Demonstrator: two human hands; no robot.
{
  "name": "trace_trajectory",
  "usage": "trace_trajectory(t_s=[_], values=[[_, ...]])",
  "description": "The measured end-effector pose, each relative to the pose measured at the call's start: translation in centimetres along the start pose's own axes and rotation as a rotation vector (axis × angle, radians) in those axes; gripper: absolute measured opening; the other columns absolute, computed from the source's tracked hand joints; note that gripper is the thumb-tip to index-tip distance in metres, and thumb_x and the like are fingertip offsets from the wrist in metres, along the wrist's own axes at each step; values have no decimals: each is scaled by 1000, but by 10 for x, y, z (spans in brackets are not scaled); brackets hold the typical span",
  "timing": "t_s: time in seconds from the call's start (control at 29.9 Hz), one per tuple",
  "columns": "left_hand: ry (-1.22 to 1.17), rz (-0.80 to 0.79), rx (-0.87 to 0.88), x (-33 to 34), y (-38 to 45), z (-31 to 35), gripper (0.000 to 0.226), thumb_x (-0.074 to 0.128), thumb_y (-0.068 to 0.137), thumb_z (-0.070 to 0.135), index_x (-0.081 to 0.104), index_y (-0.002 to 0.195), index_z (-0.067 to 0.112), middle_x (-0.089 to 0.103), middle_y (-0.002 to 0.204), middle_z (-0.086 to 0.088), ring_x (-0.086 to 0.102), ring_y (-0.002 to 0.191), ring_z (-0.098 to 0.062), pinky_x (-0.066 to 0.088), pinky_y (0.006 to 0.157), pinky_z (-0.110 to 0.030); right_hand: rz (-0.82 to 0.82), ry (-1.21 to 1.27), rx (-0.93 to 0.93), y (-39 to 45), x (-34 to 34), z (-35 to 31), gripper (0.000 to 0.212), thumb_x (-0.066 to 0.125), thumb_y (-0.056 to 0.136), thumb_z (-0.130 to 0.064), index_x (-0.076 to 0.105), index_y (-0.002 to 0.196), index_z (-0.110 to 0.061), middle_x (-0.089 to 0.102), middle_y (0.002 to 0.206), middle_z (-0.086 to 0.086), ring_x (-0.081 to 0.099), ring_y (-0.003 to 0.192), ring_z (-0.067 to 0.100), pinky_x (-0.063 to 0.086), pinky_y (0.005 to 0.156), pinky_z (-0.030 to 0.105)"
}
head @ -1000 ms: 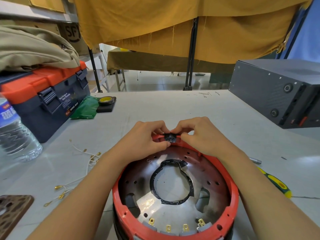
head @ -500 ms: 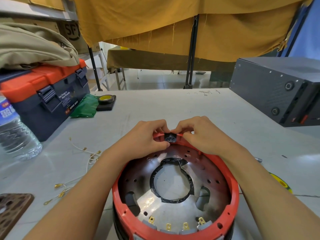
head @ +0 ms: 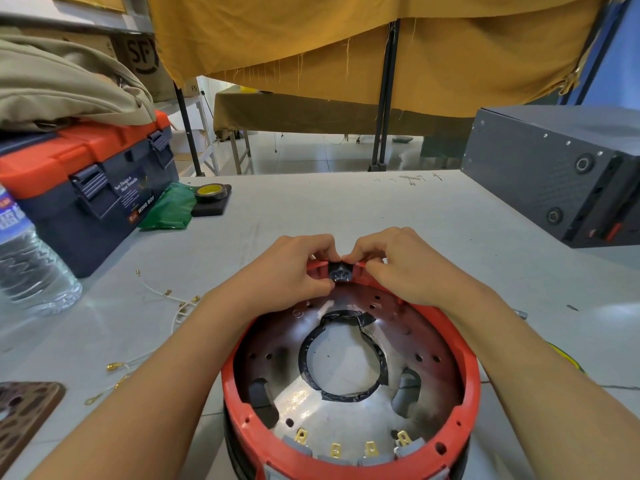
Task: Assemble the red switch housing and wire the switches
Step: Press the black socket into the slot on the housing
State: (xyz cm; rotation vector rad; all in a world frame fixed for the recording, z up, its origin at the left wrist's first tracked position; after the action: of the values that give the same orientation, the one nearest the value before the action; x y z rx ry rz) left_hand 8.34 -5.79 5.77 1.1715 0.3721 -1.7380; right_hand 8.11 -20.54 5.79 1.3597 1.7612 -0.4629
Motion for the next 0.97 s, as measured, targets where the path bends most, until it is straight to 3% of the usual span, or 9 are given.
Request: trace_trajectory(t_s=[0.13, 0.33, 0.5, 0.57, 0.67, 0.74, 0.8, 0.9, 0.97], values=[[24, -11, 13, 0, 0, 1, 17, 67, 75, 12, 60, 89, 18, 67, 83, -1, 58, 78, -18, 46, 74, -32, 1, -6, 10, 0, 0, 0, 36, 46, 81, 0, 72, 92, -23, 73, 88, 9, 65, 85, 24, 52, 80, 34], [36, -21, -1, 1, -7, -2, 27, 64, 78, 9, 62, 102, 20, 68, 93, -3, 59, 86, -20, 46, 80, -36, 1, 10, 19, -6, 1, 1, 34, 46, 83, -3, 70, 94, -24, 72, 92, 8, 65, 88, 23, 52, 84, 39], [53, -26, -11, 2, -6, -1, 26, 58, 81, 6, 60, 102, 20, 68, 97, -5, 58, 87, -22, 45, 81, -36, -11, 25, 18, -5, 2, 0, 32, 47, 83, -6, 65, 86, -32, 71, 87, 7, 65, 84, 21, 52, 80, 32], [53, -35, -15, 2, -6, -2, 26, 58, 82, 5, 60, 104, 19, 68, 99, -4, 58, 89, -23, 45, 83, -36, -10, 46, 29, -5, 2, 1, 31, 48, 83, -6, 68, 91, -30, 71, 91, 5, 65, 87, 20, 51, 82, 32], [54, -39, -26, -1, -6, -3, 27, 58, 83, 6, 61, 107, 18, 65, 102, -5, 56, 92, -23, 43, 85, -33, -7, 79, 45, -5, 1, 2, 31, 51, 84, -7, 71, 98, -25, 68, 95, -5, 63, 91, 14, 46, 79, 18], [93, -44, -44, -2, -6, -5, 29, 59, 86, 11, 61, 113, 23, 58, 101, -4, 51, 92, -19, 36, 81, -26, -16, 75, 51, -3, 1, 1, 31, 52, 85, -8, 72, 101, -26, 67, 96, -8, 61, 92, 10, 40, 75, 10], [109, -64, -74, -2, -8, -5, 33, 58, 88, 16, 59, 119, 28, 51, 99, -2, 47, 91, -17, 30, 77, -23, -34, 63, 61, -5, 0, 1, 33, 52, 87, -9, 72, 104, -28, 69, 100, -6, 60, 92, 8, 40, 74, 10], [112, -112, -95, -6, -14, -4, 42, 59, 89, 20, 55, 129, 33, 53, 109, -1, 49, 102, -16, 34, 89, -24, -77, 31, 66, -11, -3, 2, 35, 53, 89, -12, 67, 114, -32, 69, 114, -5, 60, 104, 11, 45, 89, 20], [18, -82, -129, -13, -23, -4, 46, 61, 89, 20, 51, 132, 35, 55, 117, 4, 51, 108, -11, 35, 92, -20, -96, -7, 78, -20, -4, 4, 44, 52, 89, -12, 58, 127, -33, 61, 127, -7, 54, 117, 11, 39, 99, 23]])
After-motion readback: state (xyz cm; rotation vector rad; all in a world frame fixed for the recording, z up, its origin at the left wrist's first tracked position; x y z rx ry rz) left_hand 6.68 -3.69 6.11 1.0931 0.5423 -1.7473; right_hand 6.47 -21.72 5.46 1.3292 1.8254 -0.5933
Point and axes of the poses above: each hand's wrist, its own y-axis towards the middle knuckle, its own x-axis out of the palm, z = x × y, the point moved 5 cm from there along y, towards the middle knuckle
